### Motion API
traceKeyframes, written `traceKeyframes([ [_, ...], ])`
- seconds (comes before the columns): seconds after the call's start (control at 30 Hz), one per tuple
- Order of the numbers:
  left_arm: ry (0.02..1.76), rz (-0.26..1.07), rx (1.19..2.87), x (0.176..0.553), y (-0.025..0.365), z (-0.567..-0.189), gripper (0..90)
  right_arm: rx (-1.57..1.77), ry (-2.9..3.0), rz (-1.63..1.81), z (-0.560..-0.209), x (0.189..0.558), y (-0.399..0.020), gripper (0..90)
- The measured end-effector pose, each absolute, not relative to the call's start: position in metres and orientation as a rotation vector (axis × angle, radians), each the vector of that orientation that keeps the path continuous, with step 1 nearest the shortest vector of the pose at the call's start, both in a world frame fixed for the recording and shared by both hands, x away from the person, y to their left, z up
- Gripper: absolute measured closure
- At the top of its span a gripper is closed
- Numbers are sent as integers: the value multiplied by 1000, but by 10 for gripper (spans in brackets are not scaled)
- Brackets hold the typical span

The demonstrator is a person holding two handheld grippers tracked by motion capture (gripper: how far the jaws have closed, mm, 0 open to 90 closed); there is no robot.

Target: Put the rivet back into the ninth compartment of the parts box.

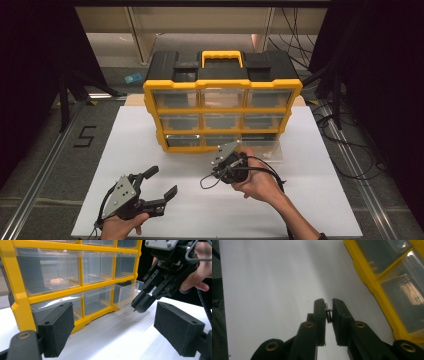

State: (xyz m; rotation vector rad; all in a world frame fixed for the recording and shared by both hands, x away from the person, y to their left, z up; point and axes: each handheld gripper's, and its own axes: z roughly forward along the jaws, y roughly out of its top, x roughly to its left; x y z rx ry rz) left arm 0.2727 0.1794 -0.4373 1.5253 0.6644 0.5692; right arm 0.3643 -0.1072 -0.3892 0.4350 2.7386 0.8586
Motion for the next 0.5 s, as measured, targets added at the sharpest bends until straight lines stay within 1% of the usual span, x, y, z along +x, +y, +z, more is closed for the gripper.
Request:
traceKeyframes([
  [0.5, 670, 565, 1521, 273, 179, -437, 159, 489, 2643, 933, -364, 367, -129, 822],
])
